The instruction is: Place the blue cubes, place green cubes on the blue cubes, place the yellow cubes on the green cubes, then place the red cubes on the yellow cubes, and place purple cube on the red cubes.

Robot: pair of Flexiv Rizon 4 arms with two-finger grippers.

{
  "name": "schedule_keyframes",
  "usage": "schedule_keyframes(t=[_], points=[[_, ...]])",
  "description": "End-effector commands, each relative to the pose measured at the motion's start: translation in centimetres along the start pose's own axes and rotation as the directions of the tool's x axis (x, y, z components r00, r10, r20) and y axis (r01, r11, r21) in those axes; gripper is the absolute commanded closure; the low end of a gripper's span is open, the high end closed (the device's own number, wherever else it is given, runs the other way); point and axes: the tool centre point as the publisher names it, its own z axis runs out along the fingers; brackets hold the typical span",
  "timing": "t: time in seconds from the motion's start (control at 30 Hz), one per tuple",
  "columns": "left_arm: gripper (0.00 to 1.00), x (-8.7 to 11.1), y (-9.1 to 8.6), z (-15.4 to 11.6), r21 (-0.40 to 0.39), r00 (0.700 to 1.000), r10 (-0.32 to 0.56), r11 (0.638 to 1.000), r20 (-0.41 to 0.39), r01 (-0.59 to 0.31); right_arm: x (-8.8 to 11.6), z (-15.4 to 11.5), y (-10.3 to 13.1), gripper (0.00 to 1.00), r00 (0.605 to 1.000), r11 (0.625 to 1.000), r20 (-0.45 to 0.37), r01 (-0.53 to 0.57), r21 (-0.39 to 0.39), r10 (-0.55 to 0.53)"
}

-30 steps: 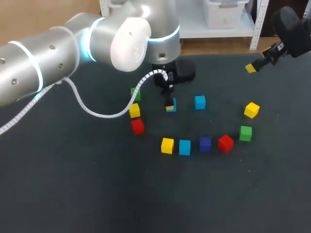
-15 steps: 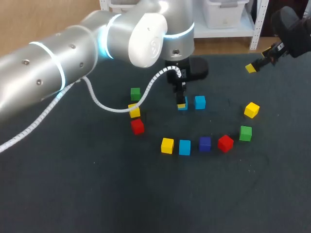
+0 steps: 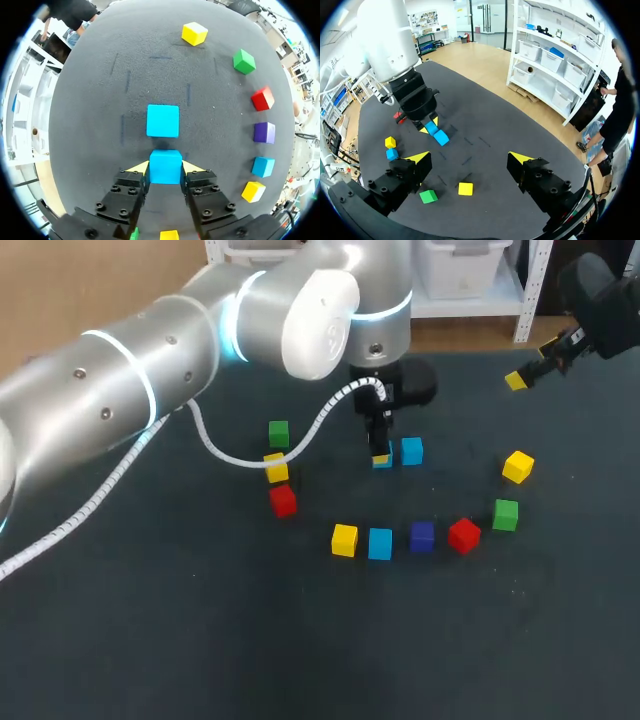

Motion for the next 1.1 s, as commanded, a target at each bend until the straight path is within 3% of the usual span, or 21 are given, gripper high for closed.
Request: schedule_keyframes(t=[0.03,0.8,0.83,0.87,0.93,1.1], points=[[1.00,-0.77,0.46,-0.15,0.006,1.000,0.009,1.000,-0.004,-0.009,0.05,0.01,0.01,0.00,1.000,1.000,0.002,0.001,0.000,-0.001],[1.00,-0.88,1.09,0.44,0.018,0.999,0.008,1.000,-0.035,-0.007,0.05,0.01,0.01,0.00,1.000,1.000,0.002,0.001,0.000,-0.001],[0.91,-0.90,1.05,0.48,0.017,0.999,0.008,1.000,-0.036,-0.008,0.05,0.01,0.01,0.00,1.000,1.000,0.002,0.001,0.000,-0.001],[0.88,-0.92,1.00,0.51,0.019,0.999,0.009,1.000,-0.036,-0.008,0.05,0.01,0.01,0.00,1.000,1.000,0.002,0.001,0.000,-0.001],[0.91,-0.95,0.84,0.49,0.033,1.000,0.008,0.999,-0.025,-0.007,0.05,0.01,0.01,0.00,1.000,1.000,0.002,0.001,0.000,-0.001],[0.76,-0.83,0.81,0.47,0.047,1.000,0.001,0.999,-0.023,0.001,0.05,0.01,0.01,0.00,1.000,1.000,0.002,0.001,0.000,-0.001]])
